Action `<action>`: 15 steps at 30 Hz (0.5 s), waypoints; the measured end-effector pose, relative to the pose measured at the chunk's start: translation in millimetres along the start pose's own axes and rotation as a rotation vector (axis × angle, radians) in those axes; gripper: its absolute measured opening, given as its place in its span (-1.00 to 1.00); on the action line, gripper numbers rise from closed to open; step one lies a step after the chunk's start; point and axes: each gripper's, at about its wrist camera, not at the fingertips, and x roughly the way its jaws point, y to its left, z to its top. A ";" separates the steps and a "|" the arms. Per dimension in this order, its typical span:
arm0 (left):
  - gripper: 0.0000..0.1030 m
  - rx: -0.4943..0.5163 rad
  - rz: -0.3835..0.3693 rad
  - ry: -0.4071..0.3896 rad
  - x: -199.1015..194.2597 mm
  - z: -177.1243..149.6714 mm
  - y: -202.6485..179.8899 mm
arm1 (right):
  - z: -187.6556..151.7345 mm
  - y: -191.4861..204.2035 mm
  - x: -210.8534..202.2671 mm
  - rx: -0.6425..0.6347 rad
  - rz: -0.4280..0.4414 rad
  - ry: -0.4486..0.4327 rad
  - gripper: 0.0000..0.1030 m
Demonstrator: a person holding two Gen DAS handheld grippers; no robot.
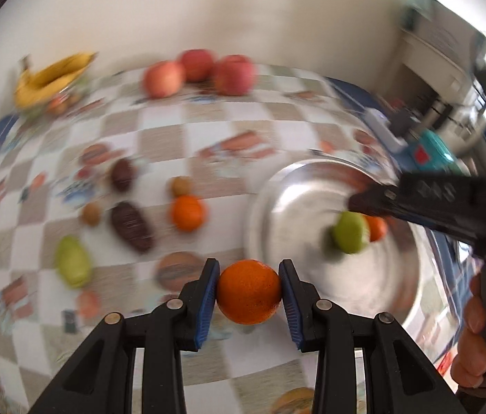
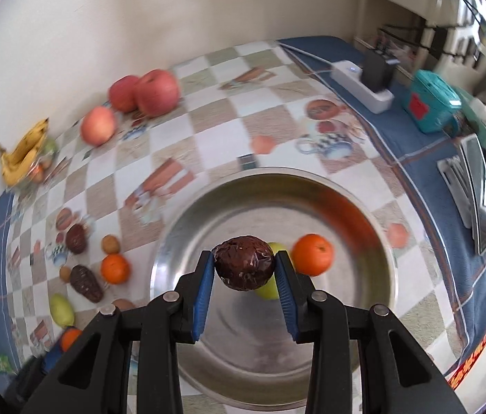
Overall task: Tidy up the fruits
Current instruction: 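Carry the date and tangerine over the steel bowl and release both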
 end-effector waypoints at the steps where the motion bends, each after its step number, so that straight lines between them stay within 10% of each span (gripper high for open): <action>1: -0.18 0.021 -0.018 0.001 2.5 -0.2 -8.5 | 1.0 -5.5 0.3 0.017 0.007 0.003 -0.27; 4: 0.37 0.052 -0.028 -0.003 4.6 -1.7 -19.3 | 3.6 -16.3 -0.8 0.058 0.041 0.000 -0.26; 11: 0.55 -0.033 0.013 0.019 5.8 2.1 5.8 | 4.6 -25.6 1.2 0.130 0.114 0.013 -0.24; 15: 1.00 -0.135 0.087 0.034 6.2 1.7 34.1 | 3.2 -23.6 6.1 0.131 0.105 0.033 -0.24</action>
